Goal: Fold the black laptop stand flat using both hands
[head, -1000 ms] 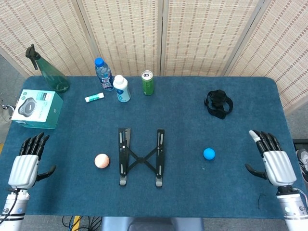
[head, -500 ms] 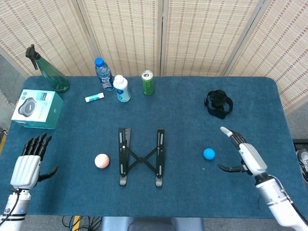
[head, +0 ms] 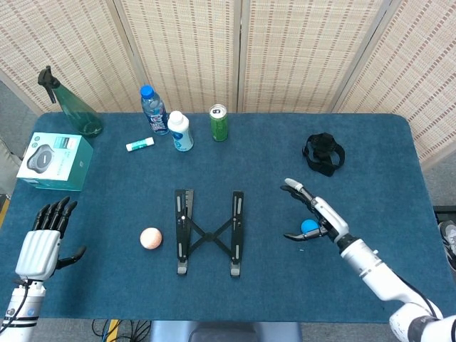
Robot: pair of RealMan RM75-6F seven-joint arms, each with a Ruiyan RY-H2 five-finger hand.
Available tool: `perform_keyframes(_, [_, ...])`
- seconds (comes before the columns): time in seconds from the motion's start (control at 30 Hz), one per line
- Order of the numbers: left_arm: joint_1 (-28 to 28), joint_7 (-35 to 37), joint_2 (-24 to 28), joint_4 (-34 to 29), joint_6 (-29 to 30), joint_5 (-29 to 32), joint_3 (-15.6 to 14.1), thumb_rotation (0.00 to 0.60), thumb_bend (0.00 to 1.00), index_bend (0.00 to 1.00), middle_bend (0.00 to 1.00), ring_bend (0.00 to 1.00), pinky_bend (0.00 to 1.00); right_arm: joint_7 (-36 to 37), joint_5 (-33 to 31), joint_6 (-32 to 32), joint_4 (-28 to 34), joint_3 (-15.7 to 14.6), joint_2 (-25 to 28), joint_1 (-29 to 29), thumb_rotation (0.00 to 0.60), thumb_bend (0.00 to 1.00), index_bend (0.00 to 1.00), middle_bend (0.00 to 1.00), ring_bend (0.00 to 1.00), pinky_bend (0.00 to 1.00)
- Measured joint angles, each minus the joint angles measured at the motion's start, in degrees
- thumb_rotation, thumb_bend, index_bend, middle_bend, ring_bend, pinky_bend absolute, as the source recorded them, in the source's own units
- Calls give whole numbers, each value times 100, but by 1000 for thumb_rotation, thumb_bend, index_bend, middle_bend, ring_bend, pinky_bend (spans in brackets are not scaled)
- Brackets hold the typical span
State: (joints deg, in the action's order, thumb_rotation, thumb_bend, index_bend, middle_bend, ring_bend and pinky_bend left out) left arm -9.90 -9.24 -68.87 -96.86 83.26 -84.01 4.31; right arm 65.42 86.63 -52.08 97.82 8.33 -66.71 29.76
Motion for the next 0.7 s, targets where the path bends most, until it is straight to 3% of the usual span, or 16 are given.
perform_keyframes(0.7, [-30,-39,31,-79,-26,-41,-9,600,188,0,0,0,0,1479,-182,866,-1139,226,-1216,1065,600,0,0,133,0,0])
